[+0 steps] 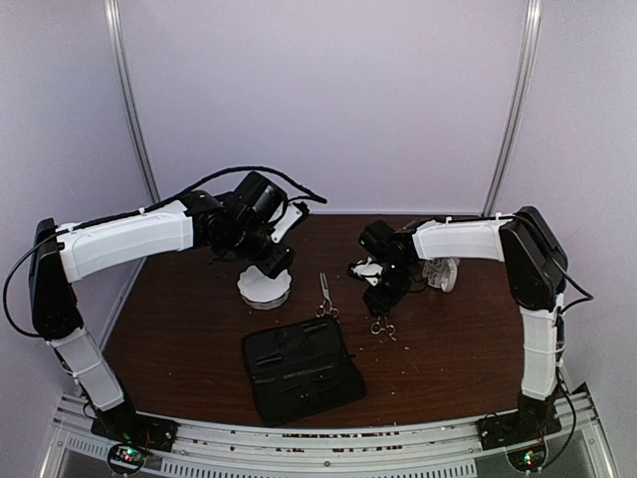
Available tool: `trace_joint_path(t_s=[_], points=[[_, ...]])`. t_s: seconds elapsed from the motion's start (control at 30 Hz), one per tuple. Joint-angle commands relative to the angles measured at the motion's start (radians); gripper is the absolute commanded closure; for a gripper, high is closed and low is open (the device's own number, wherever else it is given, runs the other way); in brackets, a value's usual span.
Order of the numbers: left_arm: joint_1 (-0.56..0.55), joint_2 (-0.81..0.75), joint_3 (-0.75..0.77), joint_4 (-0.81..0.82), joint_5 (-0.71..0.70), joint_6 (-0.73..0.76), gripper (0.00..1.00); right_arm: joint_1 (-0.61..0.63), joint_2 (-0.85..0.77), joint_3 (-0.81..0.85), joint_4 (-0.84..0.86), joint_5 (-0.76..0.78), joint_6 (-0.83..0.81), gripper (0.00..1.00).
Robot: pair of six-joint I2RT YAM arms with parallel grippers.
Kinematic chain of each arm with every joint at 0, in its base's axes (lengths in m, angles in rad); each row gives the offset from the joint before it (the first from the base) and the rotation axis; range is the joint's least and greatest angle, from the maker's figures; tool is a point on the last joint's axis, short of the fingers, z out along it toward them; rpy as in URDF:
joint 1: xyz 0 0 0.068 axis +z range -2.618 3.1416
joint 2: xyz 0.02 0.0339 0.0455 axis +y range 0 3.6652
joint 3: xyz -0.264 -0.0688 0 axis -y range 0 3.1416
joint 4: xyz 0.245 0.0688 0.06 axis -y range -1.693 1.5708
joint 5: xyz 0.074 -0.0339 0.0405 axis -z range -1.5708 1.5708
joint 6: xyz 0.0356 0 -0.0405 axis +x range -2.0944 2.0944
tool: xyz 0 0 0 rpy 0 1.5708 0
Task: Sort the hair-cutting tools
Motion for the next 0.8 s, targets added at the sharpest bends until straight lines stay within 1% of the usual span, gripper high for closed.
trace_joint_path(t_s=[0.0, 0.17, 0.33, 0.5, 0.77], points=[[0.006, -0.003, 0.035, 0.003, 0.005, 0.013, 0.37, -0.006, 0.018, -0.011, -0.006, 0.023, 0.047, 0.52], [0.006, -0.001, 0.035, 0.004, 0.001, 0.013, 0.37, -0.006, 0.015, -0.027, -0.019, -0.011, 0.049, 0.64], [0.007, 0.004, 0.032, 0.006, -0.008, 0.008, 0.37, 0.003, -0.034, -0.117, 0.0, -0.043, 0.005, 0.78], [0.006, 0.017, 0.033, -0.002, 0.006, 0.015, 0.36, 0.021, -0.096, -0.177, 0.015, -0.059, -0.051, 0.84], [0.006, 0.054, 0.05, -0.028, 0.034, 0.016, 0.36, 0.081, -0.181, -0.282, 0.042, -0.056, -0.104, 0.88]])
